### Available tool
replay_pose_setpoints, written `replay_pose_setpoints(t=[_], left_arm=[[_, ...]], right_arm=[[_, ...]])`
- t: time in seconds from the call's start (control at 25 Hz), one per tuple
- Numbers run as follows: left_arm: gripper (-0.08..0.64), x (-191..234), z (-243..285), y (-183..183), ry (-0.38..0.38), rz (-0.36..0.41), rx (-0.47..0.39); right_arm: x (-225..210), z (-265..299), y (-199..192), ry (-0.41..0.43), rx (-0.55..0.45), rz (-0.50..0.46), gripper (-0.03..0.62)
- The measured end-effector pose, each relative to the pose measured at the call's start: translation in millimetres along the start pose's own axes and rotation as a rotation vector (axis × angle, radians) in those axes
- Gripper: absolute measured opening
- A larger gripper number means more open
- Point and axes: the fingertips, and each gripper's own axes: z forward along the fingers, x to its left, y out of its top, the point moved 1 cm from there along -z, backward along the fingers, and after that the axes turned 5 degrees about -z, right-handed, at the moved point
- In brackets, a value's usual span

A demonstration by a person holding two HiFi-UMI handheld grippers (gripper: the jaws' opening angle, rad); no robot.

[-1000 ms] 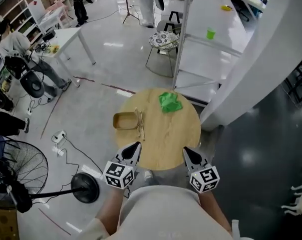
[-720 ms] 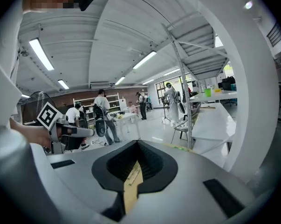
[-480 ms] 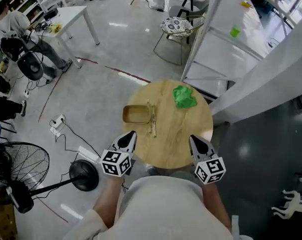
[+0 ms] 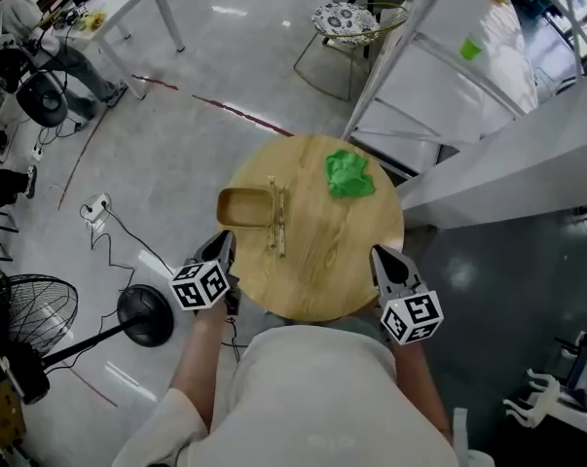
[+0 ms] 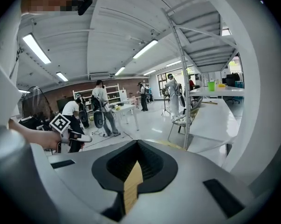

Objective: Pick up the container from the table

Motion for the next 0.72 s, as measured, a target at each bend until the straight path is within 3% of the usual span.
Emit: replay_pose_setpoints(t=[0.16,0.36,0.72], left_arm=[[0.022,32,24,-6,0.110,-0.132,-0.021],[0.147,63,47,-27,0.263,-0.203,-0.017],[0.218,97,80,-50,0.416,-0.399,-0.068]], right_arm=[[-26,6,-7,0.011,0.036,-0.005,0.025],[-52,12,-16,0.034,0.080,-0.013,0.025],[-88,18,-31,0.049,0.137,-0.025,0.025]])
